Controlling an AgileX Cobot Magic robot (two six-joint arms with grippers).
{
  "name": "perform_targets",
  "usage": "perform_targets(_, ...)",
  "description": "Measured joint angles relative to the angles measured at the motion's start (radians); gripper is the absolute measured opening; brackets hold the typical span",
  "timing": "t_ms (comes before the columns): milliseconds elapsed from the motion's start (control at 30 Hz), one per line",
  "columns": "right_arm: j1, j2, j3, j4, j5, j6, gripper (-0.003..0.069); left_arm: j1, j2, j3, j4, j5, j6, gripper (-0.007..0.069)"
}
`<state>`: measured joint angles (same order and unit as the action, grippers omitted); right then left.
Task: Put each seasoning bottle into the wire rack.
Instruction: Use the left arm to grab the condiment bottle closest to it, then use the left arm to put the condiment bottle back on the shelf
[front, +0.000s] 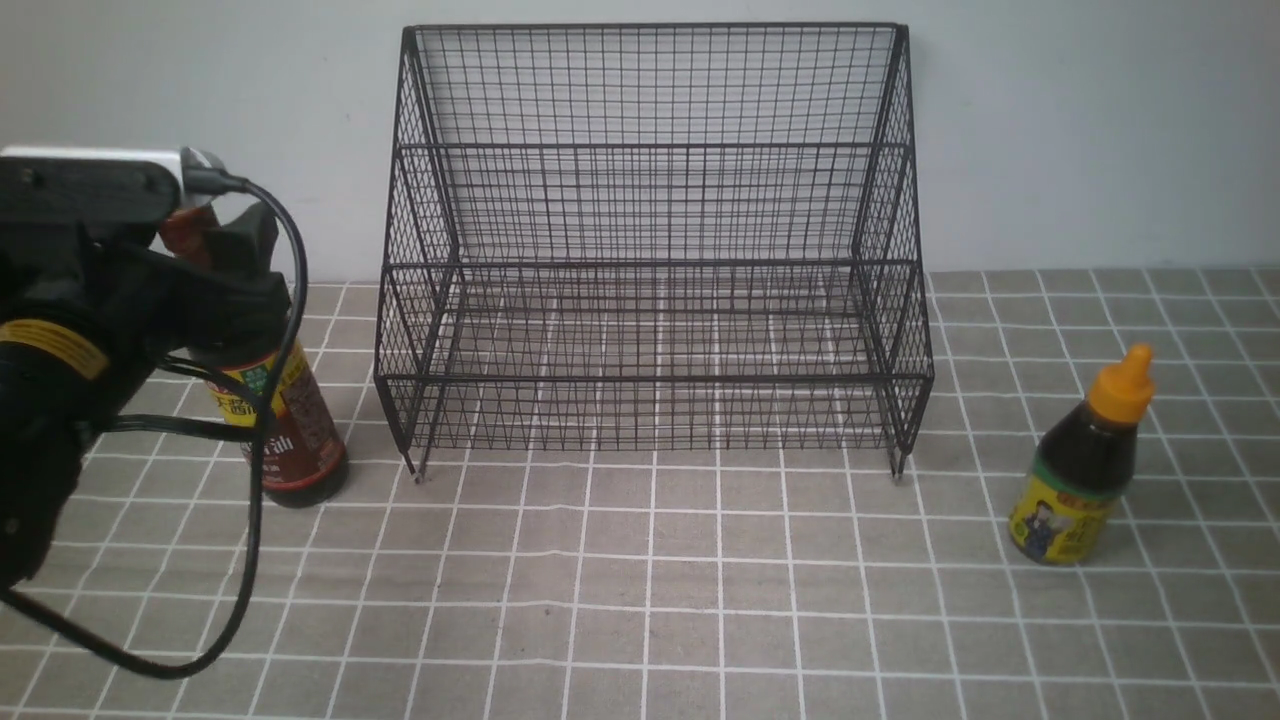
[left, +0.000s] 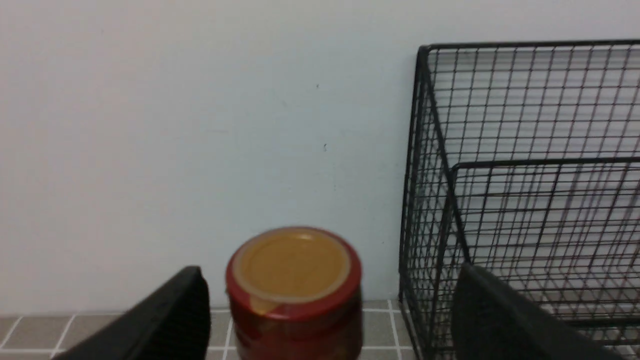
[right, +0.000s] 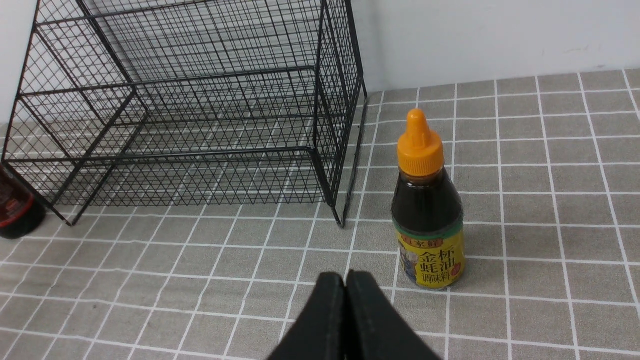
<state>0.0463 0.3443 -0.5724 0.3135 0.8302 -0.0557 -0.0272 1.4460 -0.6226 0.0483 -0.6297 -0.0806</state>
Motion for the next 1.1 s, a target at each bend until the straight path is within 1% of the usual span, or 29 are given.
perform_targets(67,0.000,0.001,0.000,0.000,0.000,-0.001,-0.0011,0.000,0.033,0.000,-0.025,-0.034,0.011,0.0592)
perform_targets(200,0.000,0.001,0.000,0.000,0.001,-0.002,-0.0011,0.000,0.071,0.000,-0.033,-0.084,0.012,0.0575)
perform_targets(233,0.000,0.001,0.000,0.000,0.001,-0.002,-0.0011,0.000,0.083,-0.001,-0.035,-0.098,0.012,0.0549)
perform_targets(300,0.000,0.001,0.000,0.000,0.001,-0.002,-0.0011,0.000,0.093,-0.001,-0.036,-0.106,0.012,0.0469)
perform_targets(400,0.000,0.001,0.000,0.000,0.001,-0.002,-0.0011,0.000,0.095,-0.006,-0.032,-0.108,0.013,0.0266)
perform_targets(433,0.000,0.001,0.000,0.000,0.001,-0.002,-0.0011,0.000,0.096,-0.008,-0.029,-0.107,0.010,0.0255)
perform_targets(567,0.000,0.001,0.000,0.000,0.003,-0.002,-0.0011,0.000,0.091,-0.020,0.013,-0.083,0.012,0.0265)
perform_targets(633,0.000,0.001,0.000,0.000,0.006,-0.002,-0.0011,0.000,0.073,-0.026,0.038,-0.042,0.008,0.0265)
perform_targets(700,0.000,0.001,0.000,0.000,0.009,-0.002,-0.0011,-0.001,0.029,-0.042,0.078,0.066,0.002,0.0265)
perform_targets(867,0.000,0.001,0.000,0.000,0.010,-0.004,-0.0011,-0.002,-0.077,-0.087,0.097,0.258,0.001,0.0265)
perform_targets(1000,0.000,0.001,0.000,0.000,0.010,-0.005,-0.0011,-0.002,-0.171,-0.140,0.101,0.356,-0.012,0.0265)
perform_targets(1100,0.000,0.001,0.000,0.000,0.010,-0.007,-0.0011,-0.002,-0.220,-0.171,0.115,0.371,-0.053,0.0265)
